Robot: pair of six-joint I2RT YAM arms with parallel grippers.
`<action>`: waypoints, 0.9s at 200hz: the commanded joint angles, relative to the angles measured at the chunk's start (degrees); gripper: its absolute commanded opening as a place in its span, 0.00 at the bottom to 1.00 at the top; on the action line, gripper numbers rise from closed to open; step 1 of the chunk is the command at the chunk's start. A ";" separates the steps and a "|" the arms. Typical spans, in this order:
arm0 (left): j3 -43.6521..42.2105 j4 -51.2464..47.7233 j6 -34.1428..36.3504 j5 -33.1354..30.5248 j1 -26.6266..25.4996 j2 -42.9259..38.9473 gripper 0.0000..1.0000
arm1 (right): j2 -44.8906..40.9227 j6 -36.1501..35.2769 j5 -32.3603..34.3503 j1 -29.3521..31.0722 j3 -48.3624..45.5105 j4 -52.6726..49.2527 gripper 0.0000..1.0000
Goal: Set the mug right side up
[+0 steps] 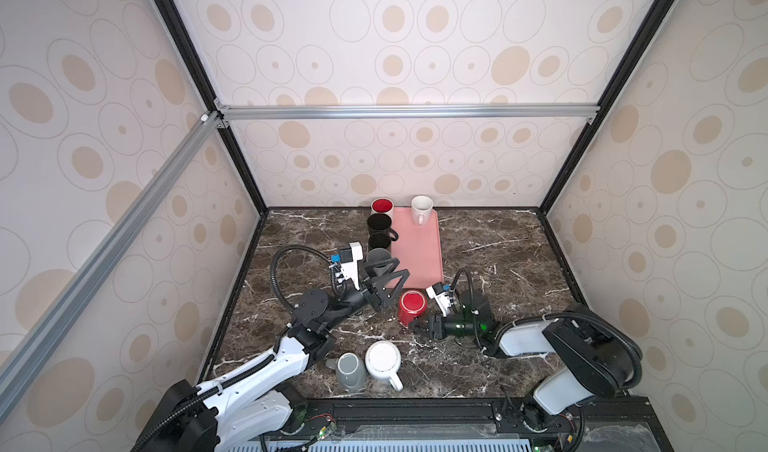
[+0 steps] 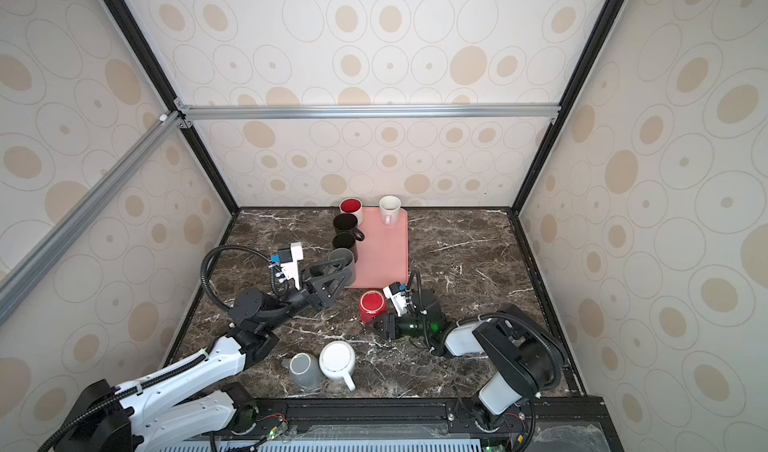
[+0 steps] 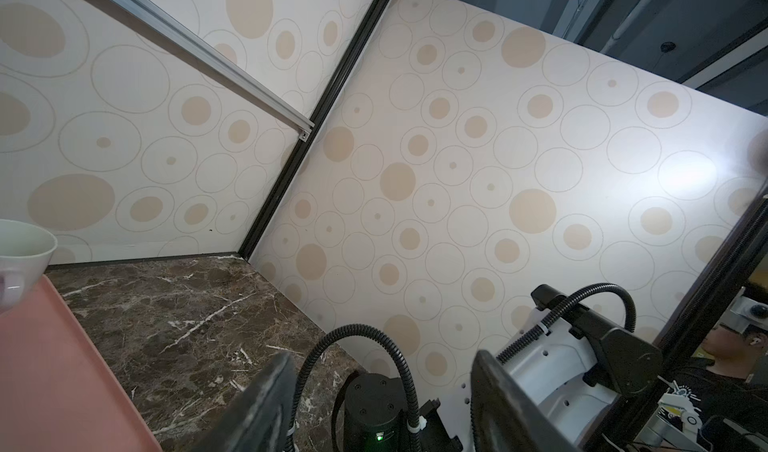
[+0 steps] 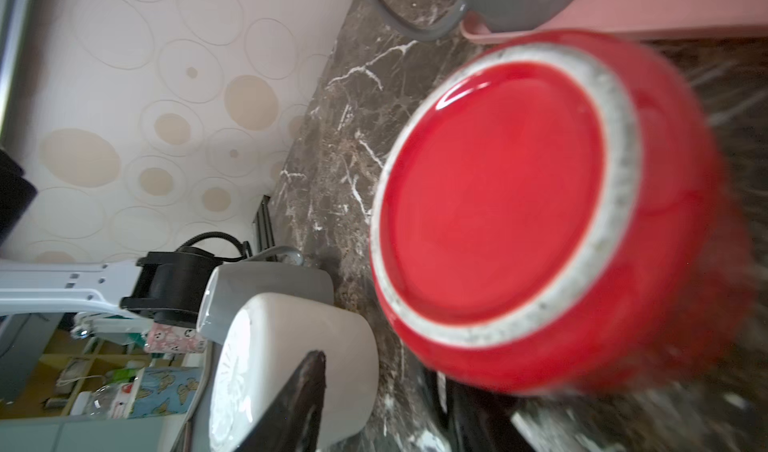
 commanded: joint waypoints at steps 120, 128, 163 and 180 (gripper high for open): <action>-1.84 2.00 1.20 -2.06 0.02 -2.37 0.71 | -5.82 -3.75 49.81 19.78 20.17 -53.70 0.55; -1.92 1.74 1.20 -2.16 0.05 -2.59 0.70 | -4.81 -3.77 50.59 19.76 20.83 -53.67 0.52; -2.19 1.03 1.55 -2.23 0.11 -3.92 0.71 | -0.93 -2.35 54.19 19.77 22.61 -54.68 0.32; -2.28 -0.24 2.18 -2.61 0.10 -4.80 0.71 | -1.43 -2.33 55.86 19.58 21.78 -54.39 0.29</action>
